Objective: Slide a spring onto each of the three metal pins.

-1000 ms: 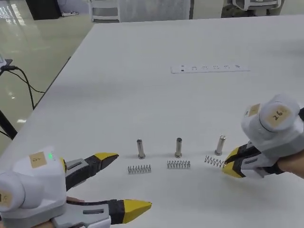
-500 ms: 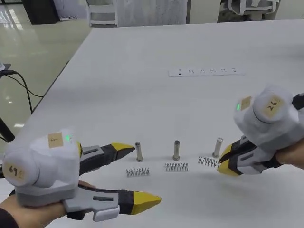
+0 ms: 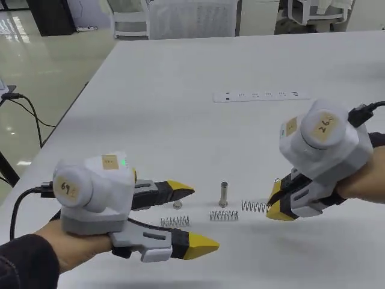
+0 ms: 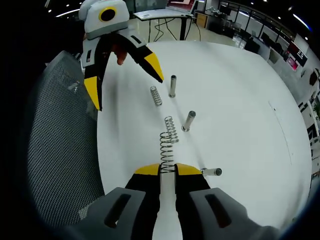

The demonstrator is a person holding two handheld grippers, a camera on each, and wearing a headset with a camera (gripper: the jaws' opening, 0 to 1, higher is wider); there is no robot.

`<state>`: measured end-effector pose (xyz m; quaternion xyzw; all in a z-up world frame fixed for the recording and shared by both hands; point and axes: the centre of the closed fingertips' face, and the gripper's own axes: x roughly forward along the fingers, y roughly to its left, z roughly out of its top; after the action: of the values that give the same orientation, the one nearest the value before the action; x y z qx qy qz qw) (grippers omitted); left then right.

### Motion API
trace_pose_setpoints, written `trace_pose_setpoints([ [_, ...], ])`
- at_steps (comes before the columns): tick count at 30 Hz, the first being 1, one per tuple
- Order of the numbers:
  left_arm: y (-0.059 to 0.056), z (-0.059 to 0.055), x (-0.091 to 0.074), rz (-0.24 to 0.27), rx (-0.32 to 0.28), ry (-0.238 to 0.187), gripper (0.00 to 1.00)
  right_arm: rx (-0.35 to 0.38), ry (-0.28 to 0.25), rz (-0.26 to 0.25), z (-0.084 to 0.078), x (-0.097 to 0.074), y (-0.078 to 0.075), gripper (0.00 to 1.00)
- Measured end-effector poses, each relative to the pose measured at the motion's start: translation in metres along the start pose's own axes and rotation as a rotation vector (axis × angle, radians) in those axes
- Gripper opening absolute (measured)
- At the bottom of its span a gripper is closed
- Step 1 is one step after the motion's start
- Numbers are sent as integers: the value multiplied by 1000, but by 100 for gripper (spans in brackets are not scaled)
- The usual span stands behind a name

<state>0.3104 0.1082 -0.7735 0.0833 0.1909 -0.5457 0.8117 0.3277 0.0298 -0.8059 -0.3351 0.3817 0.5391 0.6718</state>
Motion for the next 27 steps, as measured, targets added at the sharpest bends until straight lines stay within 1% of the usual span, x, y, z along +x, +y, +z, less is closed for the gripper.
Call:
trace_pose_setpoints([
  [4,1,-1,9,-22,-7,16,52,-8,1,10,1,1,1,7],
  [9,1,-2,23,-51,8,44,48,-21,11,26,1,4,3,7],
  [17,-2,-4,40,-76,11,64,40,-38,11,40,3,5,7,7],
  [20,-4,-6,43,-81,19,73,35,-45,13,47,4,6,8,7],
  [27,-8,-9,46,-86,59,85,29,-74,16,65,10,7,15,7],
])
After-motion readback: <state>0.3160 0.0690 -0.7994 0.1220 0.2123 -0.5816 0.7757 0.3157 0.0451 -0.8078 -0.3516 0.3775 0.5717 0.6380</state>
